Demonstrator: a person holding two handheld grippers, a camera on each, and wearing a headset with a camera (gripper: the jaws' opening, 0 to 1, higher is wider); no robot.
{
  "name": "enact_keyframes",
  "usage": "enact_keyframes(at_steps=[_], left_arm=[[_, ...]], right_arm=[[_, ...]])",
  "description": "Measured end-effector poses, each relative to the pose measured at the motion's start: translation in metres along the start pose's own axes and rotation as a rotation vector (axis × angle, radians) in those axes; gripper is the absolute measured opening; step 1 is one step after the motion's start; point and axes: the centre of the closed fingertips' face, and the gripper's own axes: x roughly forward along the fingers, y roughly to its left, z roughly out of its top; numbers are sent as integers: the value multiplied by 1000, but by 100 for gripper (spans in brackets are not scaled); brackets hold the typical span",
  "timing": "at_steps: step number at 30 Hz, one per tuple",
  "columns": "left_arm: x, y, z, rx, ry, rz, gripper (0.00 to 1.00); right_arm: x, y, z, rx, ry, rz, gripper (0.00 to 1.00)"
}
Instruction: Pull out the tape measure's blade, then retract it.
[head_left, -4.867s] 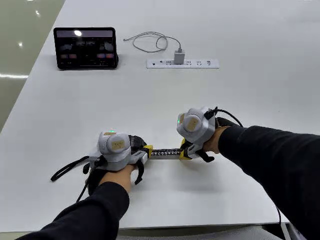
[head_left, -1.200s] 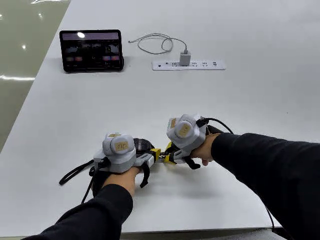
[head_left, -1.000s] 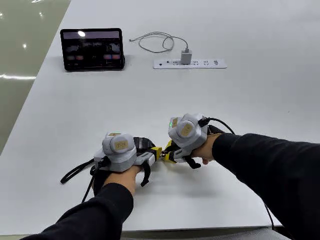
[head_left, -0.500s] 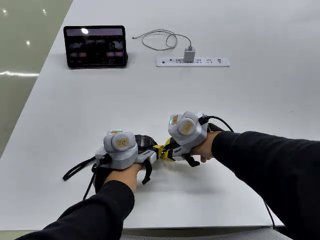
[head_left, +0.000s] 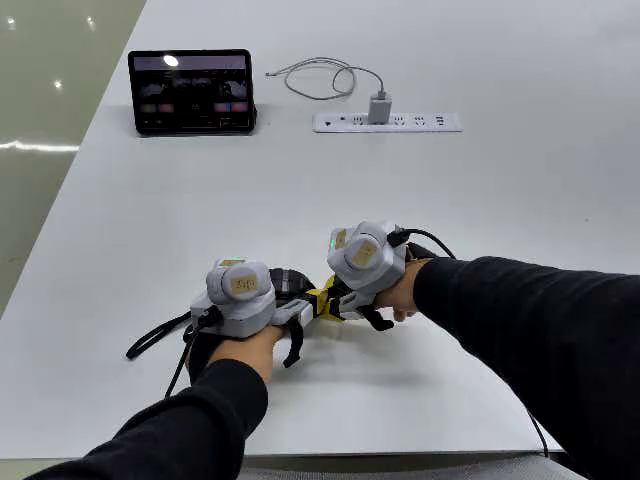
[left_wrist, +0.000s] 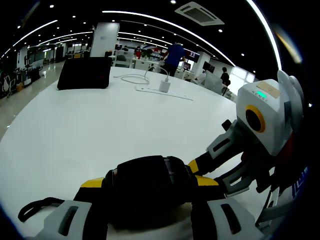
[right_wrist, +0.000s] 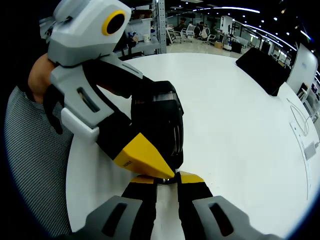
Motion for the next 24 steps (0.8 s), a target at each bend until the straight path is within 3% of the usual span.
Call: enact_keyframes(at_steps=[24], left_arm=[[1, 0, 0, -1, 1, 1, 63]], right_arm=[[0, -1, 0, 7, 15, -3, 11]])
